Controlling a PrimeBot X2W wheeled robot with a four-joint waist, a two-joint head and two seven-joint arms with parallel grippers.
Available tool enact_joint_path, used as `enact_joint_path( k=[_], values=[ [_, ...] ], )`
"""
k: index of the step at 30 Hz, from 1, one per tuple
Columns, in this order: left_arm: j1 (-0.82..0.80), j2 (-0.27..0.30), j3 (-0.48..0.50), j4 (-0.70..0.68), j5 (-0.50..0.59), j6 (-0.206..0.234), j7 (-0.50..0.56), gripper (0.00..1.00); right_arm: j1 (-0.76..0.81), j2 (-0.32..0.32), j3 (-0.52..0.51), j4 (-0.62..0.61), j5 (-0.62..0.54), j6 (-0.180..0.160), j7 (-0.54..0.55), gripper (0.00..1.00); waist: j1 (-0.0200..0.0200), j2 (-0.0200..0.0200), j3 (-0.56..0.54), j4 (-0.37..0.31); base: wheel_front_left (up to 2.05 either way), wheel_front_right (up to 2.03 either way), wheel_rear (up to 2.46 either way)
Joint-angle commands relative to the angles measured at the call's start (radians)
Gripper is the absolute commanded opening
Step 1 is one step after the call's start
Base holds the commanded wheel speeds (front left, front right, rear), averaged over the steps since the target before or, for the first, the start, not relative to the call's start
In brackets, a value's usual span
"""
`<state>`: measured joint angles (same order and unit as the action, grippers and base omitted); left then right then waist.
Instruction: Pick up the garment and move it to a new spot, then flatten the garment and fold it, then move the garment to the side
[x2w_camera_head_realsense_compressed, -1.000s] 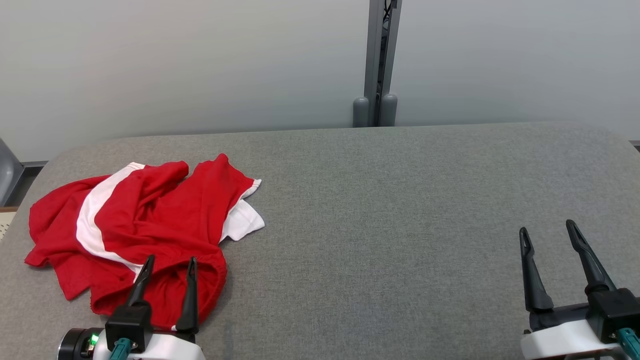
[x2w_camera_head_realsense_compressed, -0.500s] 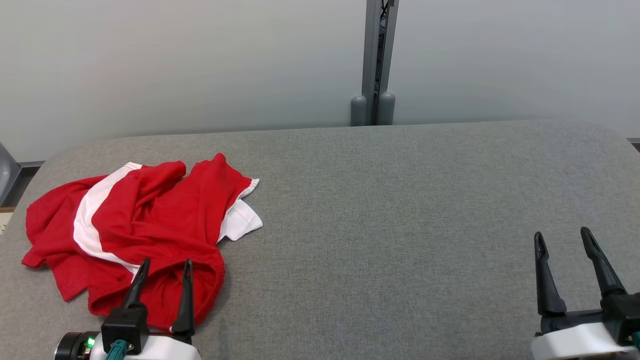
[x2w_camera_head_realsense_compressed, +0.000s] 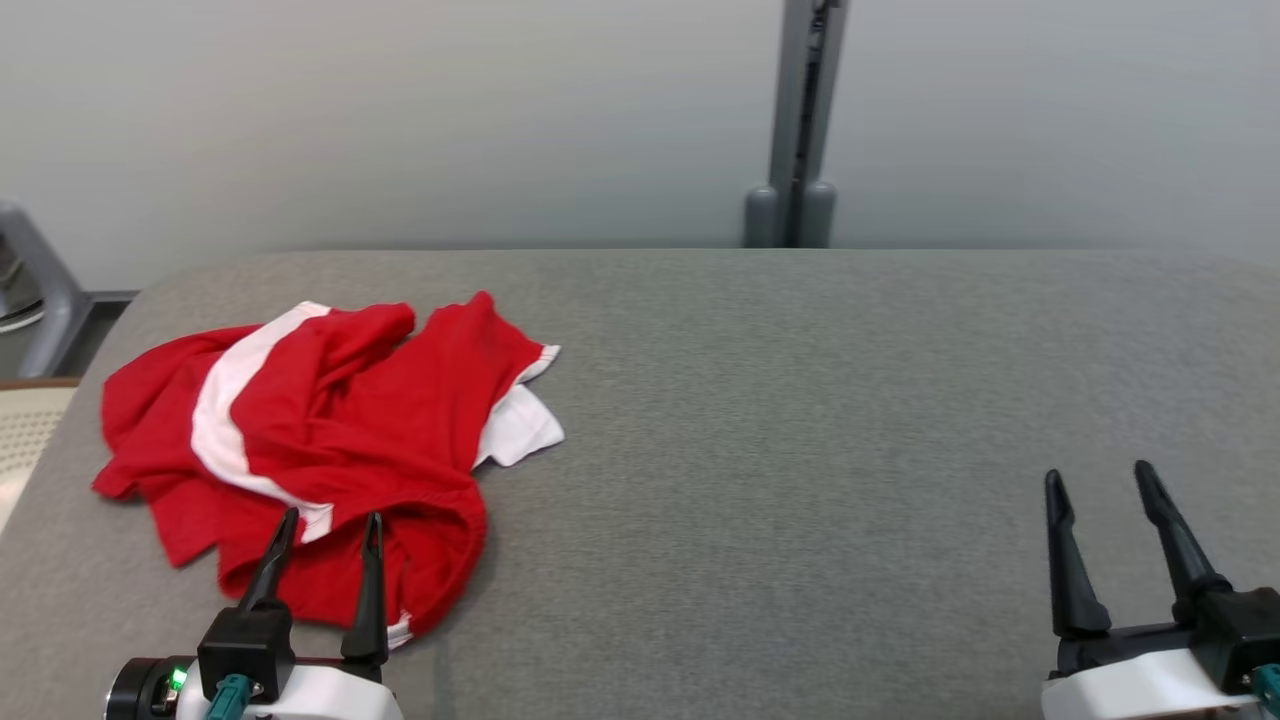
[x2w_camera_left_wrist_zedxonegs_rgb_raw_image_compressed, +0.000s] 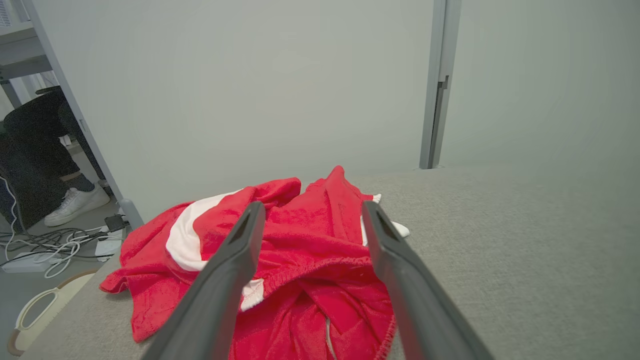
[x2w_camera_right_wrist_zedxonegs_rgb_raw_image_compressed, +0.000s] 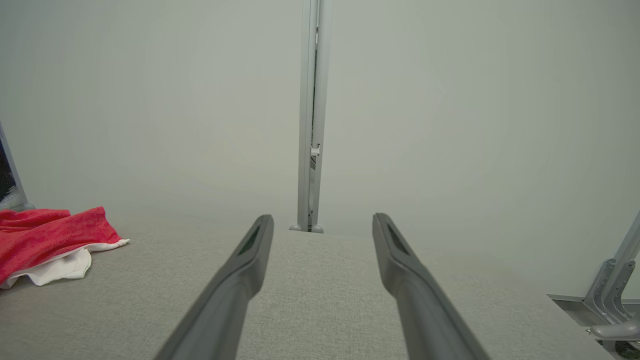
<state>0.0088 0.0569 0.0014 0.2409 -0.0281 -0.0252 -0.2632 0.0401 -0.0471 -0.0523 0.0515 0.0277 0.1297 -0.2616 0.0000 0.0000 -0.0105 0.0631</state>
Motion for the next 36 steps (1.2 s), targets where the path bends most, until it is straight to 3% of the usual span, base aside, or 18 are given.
enact_joint_path(
  k=[1, 10, 16, 21, 27, 33, 36],
  values=[
    [-0.017, 0.006, 0.003, -0.003, 0.001, 0.0, -0.002, 1.0, 0.005, -0.007, 0.004, -0.003, 0.005, 0.002, -0.005, 1.0, 0.0, 0.0, 0.002, 0.048, 0.0, 0.0, 0.0],
    [-0.003, 0.009, 0.02, -0.003, -0.005, 0.004, -0.002, 1.0, -0.002, -0.006, 0.067, 0.001, 0.005, 0.002, -0.005, 1.0, 0.0, 0.0, 0.006, 0.312, 0.0, 0.0, 0.0],
    [0.027, 0.008, 0.057, -0.017, -0.018, 0.012, -0.002, 1.0, -0.021, -0.006, 0.105, 0.01, -0.006, 0.002, -0.005, 1.0, 0.0, 0.0, 0.011, 0.401, 0.0, 0.0, 0.0],
    [0.033, 0.004, 0.073, -0.033, -0.028, 0.012, -0.002, 1.0, -0.022, -0.007, 0.12, 0.014, -0.015, 0.001, -0.005, 1.0, 0.0, 0.0, 0.034, 0.392, 0.0, 0.0, 0.0],
    [-0.032, -0.001, 0.062, -0.04, -0.052, -0.007, -0.002, 1.0, -0.055, -0.007, 0.122, 0.009, -0.043, 0.001, -0.005, 1.0, 0.0, 0.0, 0.117, 0.32, 0.0, 0.0, 0.0],
    [-0.189, -0.002, 0.004, 0.115, -0.08, -0.056, -0.001, 1.0, -0.116, -0.007, 0.112, 0.01, -0.059, 0.001, -0.005, 1.0, 0.0, 0.0, 0.228, 0.209, 0.0, 0.0, 0.0],
    [-0.291, 0.012, -0.008, 0.241, -0.114, -0.079, 0.064, 1.0, -0.138, -0.007, 0.116, 0.016, -0.042, 0.001, -0.005, 1.0, 0.0, 0.0, 0.257, 0.155, 0.0, 0.0, 0.0]
  ],
)
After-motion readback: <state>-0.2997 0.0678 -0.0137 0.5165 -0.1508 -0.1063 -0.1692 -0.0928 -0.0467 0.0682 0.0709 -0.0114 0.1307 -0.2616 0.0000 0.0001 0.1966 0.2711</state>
